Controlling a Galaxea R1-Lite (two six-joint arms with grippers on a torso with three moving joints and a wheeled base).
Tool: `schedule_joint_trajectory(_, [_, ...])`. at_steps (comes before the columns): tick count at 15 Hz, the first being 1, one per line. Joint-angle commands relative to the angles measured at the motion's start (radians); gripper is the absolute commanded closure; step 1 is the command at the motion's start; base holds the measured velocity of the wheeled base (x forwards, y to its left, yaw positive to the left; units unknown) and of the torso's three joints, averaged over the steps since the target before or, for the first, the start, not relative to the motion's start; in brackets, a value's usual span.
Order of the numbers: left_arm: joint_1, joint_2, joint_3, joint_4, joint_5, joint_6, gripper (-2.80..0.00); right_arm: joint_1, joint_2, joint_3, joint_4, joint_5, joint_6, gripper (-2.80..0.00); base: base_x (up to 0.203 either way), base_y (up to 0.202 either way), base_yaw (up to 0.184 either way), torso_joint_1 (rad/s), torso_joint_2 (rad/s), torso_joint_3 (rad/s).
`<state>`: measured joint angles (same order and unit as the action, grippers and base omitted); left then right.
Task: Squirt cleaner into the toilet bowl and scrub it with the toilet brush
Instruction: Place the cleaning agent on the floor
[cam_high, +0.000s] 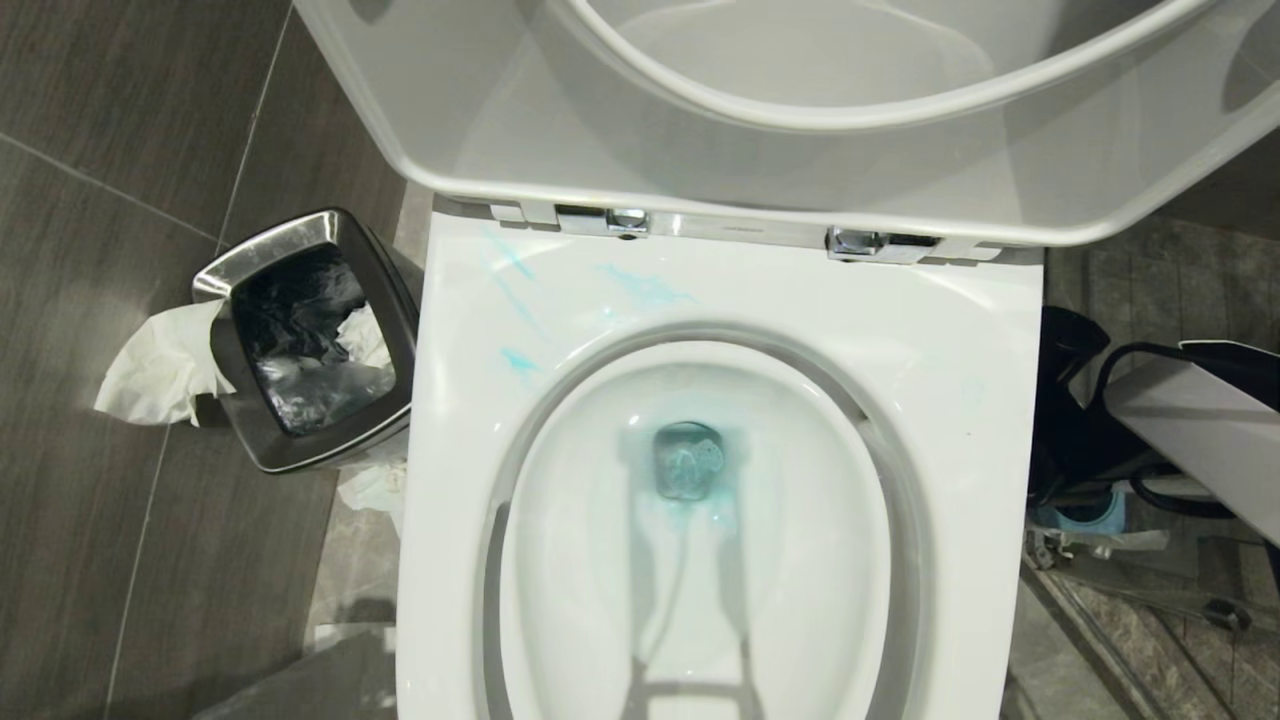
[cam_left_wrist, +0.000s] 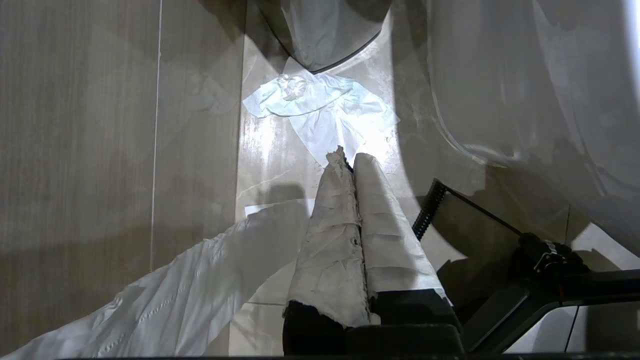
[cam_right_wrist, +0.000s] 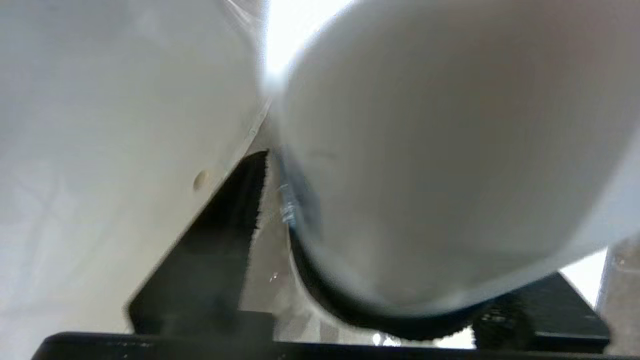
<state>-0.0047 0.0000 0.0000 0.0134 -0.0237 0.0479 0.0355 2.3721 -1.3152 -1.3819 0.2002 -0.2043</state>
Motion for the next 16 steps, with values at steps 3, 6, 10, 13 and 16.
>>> schedule_joint_trajectory(3, [0.0, 0.0, 0.001, 0.0, -0.002, 0.006, 0.0, 0.0, -0.023, 0.078, -0.011, 0.008, -0.001, -2.8, 0.0, 0.0, 0.0, 0.0, 0.0, 0.0])
schedule_joint_trajectory(6, [0.0, 0.0, 0.002, 0.0, -0.005, 0.026, 0.0, 0.001, -0.062, 0.153, -0.013, 0.014, 0.008, -2.8, 0.0, 0.0, 0.0, 0.0, 0.0, 0.0])
schedule_joint_trajectory(10, [0.0, 0.0, 0.002, 0.0, -0.005, 0.029, 0.0, -0.001, -0.126, 0.259, -0.014, 0.021, 0.049, -2.8, 0.0, 0.0, 0.0, 0.0, 0.0, 0.0])
schedule_joint_trajectory(13, [0.0, 0.0, 0.002, 0.0, -0.005, 0.027, 0.0, -0.004, -0.189, 0.387, -0.017, 0.014, 0.048, -2.8, 0.0, 0.0, 0.0, 0.0, 0.0, 0.0])
schedule_joint_trajectory(16, [0.0, 0.001, 0.002, 0.0, 0.002, 0.008, 0.0, -0.02, -0.306, 0.556, -0.016, 0.009, 0.05, -2.8, 0.0, 0.0, 0.0, 0.0, 0.0, 0.0])
